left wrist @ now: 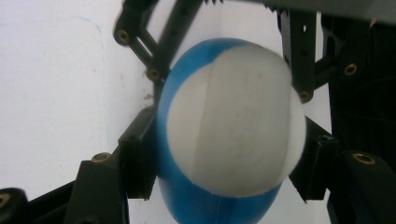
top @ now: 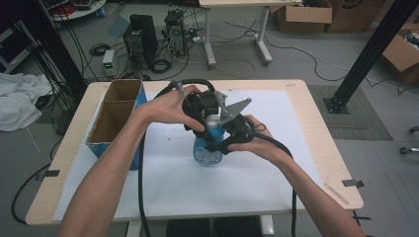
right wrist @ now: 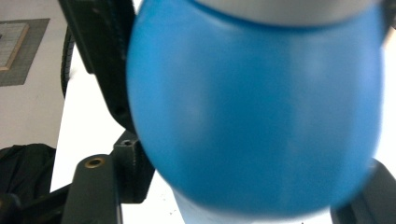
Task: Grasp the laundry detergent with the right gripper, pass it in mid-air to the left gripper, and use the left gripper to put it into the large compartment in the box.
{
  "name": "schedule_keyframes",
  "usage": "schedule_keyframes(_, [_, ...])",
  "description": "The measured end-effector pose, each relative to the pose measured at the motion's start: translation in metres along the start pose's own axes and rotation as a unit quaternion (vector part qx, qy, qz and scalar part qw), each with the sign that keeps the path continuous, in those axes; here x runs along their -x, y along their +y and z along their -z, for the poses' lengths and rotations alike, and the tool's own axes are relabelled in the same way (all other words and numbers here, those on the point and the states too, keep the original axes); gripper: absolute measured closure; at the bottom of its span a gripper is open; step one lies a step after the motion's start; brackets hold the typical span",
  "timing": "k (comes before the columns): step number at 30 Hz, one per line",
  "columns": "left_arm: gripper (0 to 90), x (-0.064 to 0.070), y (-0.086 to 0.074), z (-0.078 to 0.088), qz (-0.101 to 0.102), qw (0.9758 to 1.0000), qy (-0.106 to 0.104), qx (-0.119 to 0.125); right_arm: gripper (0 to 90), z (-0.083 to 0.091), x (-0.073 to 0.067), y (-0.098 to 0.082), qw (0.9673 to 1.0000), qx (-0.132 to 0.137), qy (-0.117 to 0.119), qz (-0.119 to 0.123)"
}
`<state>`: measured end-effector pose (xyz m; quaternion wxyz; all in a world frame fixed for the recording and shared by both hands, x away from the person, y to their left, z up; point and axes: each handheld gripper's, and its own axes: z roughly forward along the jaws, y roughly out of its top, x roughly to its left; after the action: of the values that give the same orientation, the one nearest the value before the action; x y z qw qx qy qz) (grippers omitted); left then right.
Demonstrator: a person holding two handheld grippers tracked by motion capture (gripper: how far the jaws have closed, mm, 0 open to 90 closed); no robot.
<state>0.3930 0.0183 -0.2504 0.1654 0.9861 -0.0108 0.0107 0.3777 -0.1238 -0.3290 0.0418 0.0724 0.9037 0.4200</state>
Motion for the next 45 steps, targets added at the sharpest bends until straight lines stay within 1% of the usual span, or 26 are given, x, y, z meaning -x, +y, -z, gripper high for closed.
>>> schedule_keyframes(6, [37.7, 0.0, -0.001, 0.001, -0.002, 1.0, 0.001, 0.001, 29.4, -0.002, 0.001, -0.002, 1.0, -0.002, -0.001, -0.004])
schedule_keyframes(9, [37.7, 0.001, -0.001, 0.002, 0.002, 1.0, 0.002, 0.006, 24.2, -0.002, 0.002, -0.003, 0.9999, -0.005, 0.004, -0.011])
schedule_keyframes(11, [37.7, 0.0, -0.002, 0.002, 0.003, 1.0, 0.001, 0.003, 19.6, -0.002, 0.003, -0.004, 0.9999, -0.005, 0.004, -0.016])
schedule_keyframes(12, [37.7, 0.0, -0.002, 0.002, 0.003, 1.0, 0.001, 0.003, 19.6, -0.002, 0.003, -0.004, 0.9999, -0.005, 0.004, -0.016])
schedule_keyframes(14, [37.7, 0.0, -0.003, 0.001, 0.004, 1.0, -0.004, -0.002, 14.3, 0.001, 0.004, -0.005, 0.9997, 0.0, 0.004, -0.025])
schedule_keyframes(17, [37.7, 0.0, -0.002, 0.001, 0.004, 1.0, -0.007, -0.003, 14.7, 0.003, 0.005, -0.007, 0.9995, 0.002, 0.003, -0.031])
schedule_keyframes(18, [37.7, 0.0, -0.003, 0.002, 0.005, 1.0, -0.008, -0.003, 14.8, 0.006, 0.006, -0.009, 0.9993, -0.002, 0.002, -0.037])
schedule_keyframes(21, [37.7, 0.0, -0.004, 0.003, 0.009, 0.9999, -0.006, -0.006, 15.0, 0.011, 0.007, -0.015, 0.9991, -0.015, -0.008, -0.04])
schedule_keyframes(24, [37.7, 0.001, -0.004, 0.003, 0.01, 0.9999, -0.004, -0.007, 15.0, 0.015, 0.008, -0.018, 0.9988, -0.015, -0.011, -0.045])
schedule_keyframes(25, [37.7, 0.0, -0.005, 0.004, 0.012, 0.9999, -0.004, -0.005, 15.0, 0.019, 0.01, -0.023, 0.9985, -0.016, -0.011, -0.052])
schedule_keyframes(28, [37.7, 0.0, -0.005, 0.004, 0.011, 0.9999, -0.004, -0.003, 15.0, 0.024, 0.011, -0.028, 0.9979, -0.02, -0.019, -0.058])
schedule_keyframes(29, [37.7, 0.0, -0.005, 0.005, 0.015, 0.9999, -0.004, -0.004, 15.0, 0.029, 0.013, -0.034, 0.9972, -0.023, -0.027, -0.066])
schedule_keyframes(32, [37.7, -0.001, -0.006, 0.006, 0.018, 0.9998, -0.004, -0.004, 15.0, 0.033, 0.015, -0.039, 0.9965, -0.024, -0.033, -0.074])
schedule_keyframes(33, [37.7, -0.001, -0.006, 0.007, 0.023, 0.9997, -0.006, -0.007, 15.0, 0.039, 0.017, -0.045, 0.9952, -0.026, -0.042, -0.084])
schedule_keyframes(34, [37.8, -0.001, -0.006, 0.007, 0.023, 0.9997, -0.006, -0.007, 15.0, 0.039, 0.017, -0.045, 0.9952, -0.026, -0.042, -0.084])
schedule_keyframes(35, [37.7, -0.002, -0.006, 0.009, 0.027, 0.9996, -0.007, -0.007, 15.0, 0.045, 0.019, -0.051, 0.9937, -0.031, -0.058, -0.091])
schedule_keyframes(36, [37.7, -0.002, -0.006, 0.009, 0.027, 0.9996, -0.007, -0.007, 15.0, 0.045, 0.019, -0.051, 0.9937, -0.031, -0.058, -0.091])
schedule_keyframes(37, [37.7, -0.002, -0.006, 0.012, 0.037, 0.9992, -0.01, -0.005, 15.1, 0.05, 0.021, -0.057, 0.9923, -0.035, -0.066, -0.099])
schedule_keyframes(38, [37.8, -0.002, -0.006, 0.012, 0.037, 0.9992, -0.01, -0.005, 15.1, 0.05, 0.021, -0.057, 0.9923, -0.035, -0.066, -0.099])
schedule_keyframes(39, [37.8, -0.004, -0.006, 0.015, 0.043, 0.999, -0.007, -0.002, 15.2, 0.054, 0.022, -0.062, 0.9907, -0.039, -0.072, -0.108])
schedule_keyframes(40, [37.8, -0.004, -0.006, 0.015, 0.043, 0.999, -0.007, -0.002, 15.2, 0.056, 0.022, -0.065, 0.9899, -0.044, -0.078, -0.11])
schedule_keyframes(41, [37.8, -0.005, -0.006, 0.019, 0.054, 0.9985, -0.005, -0.001, 15.2, 0.057, 0.023, -0.067, 0.989, -0.05, -0.082, -0.112])
schedule_keyframes(42, [37.8, -0.005, -0.006, 0.019, 0.054, 0.9985, -0.005, -0.001, 15.2, 0.057, 0.023, -0.067, 0.989, -0.05, -0.082, -0.112])
schedule_keyframes(43, [37.8, -0.006, -0.006, 0.024, 0.066, 0.9978, -0.001, 0.002, 15.2, 0.058, 0.023, -0.072, 0.9875, -0.059, -0.089, -0.116])
schedule_keyframes(44, [37.8, -0.006, -0.006, 0.024, 0.066, 0.9978, -0.001, 0.002, 15.2, 0.058, 0.023, -0.072, 0.9875, -0.059, -0.089, -0.116])
schedule_keyframes(45, [37.8, -0.008, -0.006, 0.029, 0.079, 0.9969, -0.001, -0.001, 15.2, 0.058, 0.023, -0.075, 0.987, -0.062, -0.09, -0.118])
